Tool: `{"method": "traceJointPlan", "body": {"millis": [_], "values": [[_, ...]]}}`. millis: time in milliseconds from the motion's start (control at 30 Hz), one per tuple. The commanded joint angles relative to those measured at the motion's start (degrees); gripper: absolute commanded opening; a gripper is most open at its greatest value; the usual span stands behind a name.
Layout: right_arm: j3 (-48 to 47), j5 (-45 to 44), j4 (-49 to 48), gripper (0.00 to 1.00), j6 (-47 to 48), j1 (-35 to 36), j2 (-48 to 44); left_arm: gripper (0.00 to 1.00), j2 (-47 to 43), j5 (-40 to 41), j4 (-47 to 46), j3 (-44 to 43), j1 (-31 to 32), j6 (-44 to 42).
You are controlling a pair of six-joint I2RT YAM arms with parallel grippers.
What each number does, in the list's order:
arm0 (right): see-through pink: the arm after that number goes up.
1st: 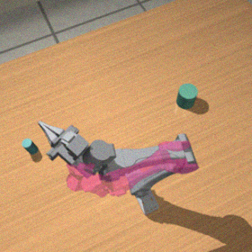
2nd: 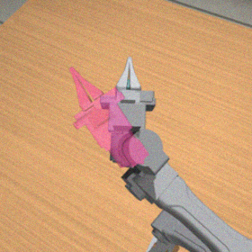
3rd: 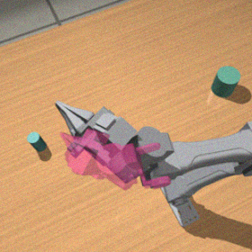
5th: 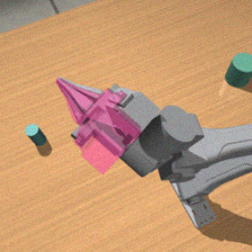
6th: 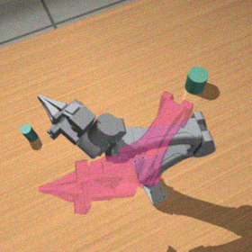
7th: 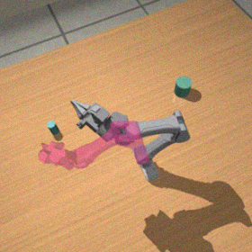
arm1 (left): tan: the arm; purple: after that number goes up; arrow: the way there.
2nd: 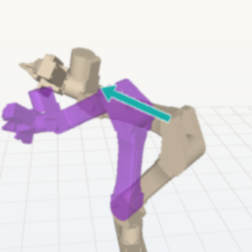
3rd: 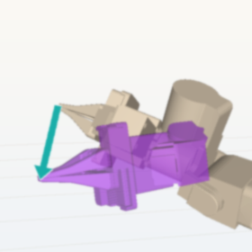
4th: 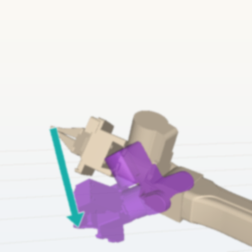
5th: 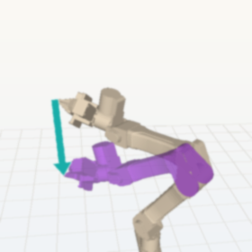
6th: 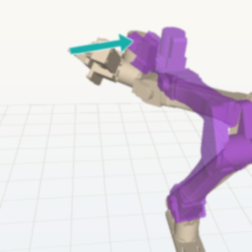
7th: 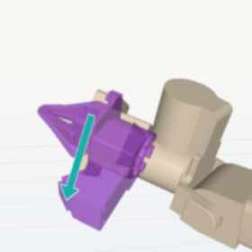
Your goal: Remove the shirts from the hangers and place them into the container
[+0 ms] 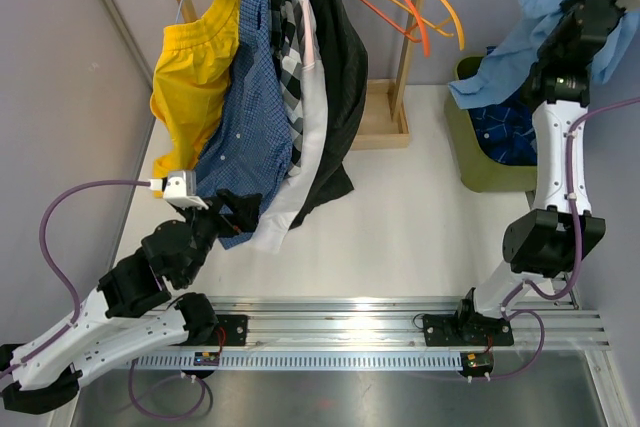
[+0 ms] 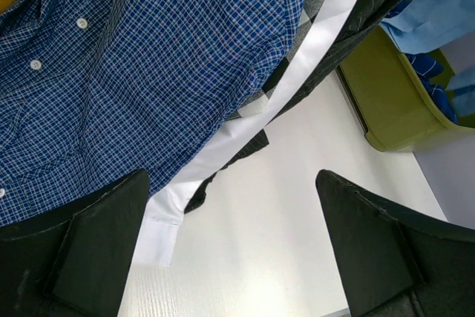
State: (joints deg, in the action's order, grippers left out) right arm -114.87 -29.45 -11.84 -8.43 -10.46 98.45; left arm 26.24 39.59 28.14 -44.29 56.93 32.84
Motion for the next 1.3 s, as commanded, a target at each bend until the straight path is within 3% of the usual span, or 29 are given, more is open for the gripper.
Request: {"method": "traceJointPlan", "body": {"millis": [0, 200, 367, 567, 700, 833, 967, 1267], "values": [[13.5, -1.7, -4.8, 0.0, -3.4, -0.4, -3.3, 0.99, -0.4, 0.0, -3.6, -0.2, 0.0, 0.2], [23.1, -0.4, 6.0, 0.0, -12.0, -0.5, 1.6, 0.99, -3.3, 0.4, -2.4, 1.2, 0.0, 1.8], [22.1, 4.6, 20.5, 0.0, -19.9, -0.5, 10.9, 0.99, -4.1, 0.2, -1.6, 1.6, 0.0, 2.8], [3.6, 9.2, 43.8, 0.0, -20.5, -1.1, 34.6, 0.99, -5.9, 0.0, -0.2, 1.9, 0.0, 3.5], [-6.9, 15.0, 50.1, 0.0, -20.9, -1.9, 42.9, 0.99, -8.0, 0.3, 1.2, 2.3, -0.1, 4.7], [-27.4, 15.8, 59.4, 0.0, -19.0, -2.1, 52.1, 0.99, -9.4, 0.6, 2.5, 2.3, 0.0, 5.3], [-36.3, 17.1, 59.5, 0.0, -17.9, -2.5, 55.6, 0.99, -9.5, 0.5, 2.4, 2.6, 0.0, 5.7], [-32.4, 24.6, 50.4, 0.01, -18.1, -2.9, 51.3, 0.99, -9.5, 0.4, 2.7, 2.1, 0.0, 5.8]]}}
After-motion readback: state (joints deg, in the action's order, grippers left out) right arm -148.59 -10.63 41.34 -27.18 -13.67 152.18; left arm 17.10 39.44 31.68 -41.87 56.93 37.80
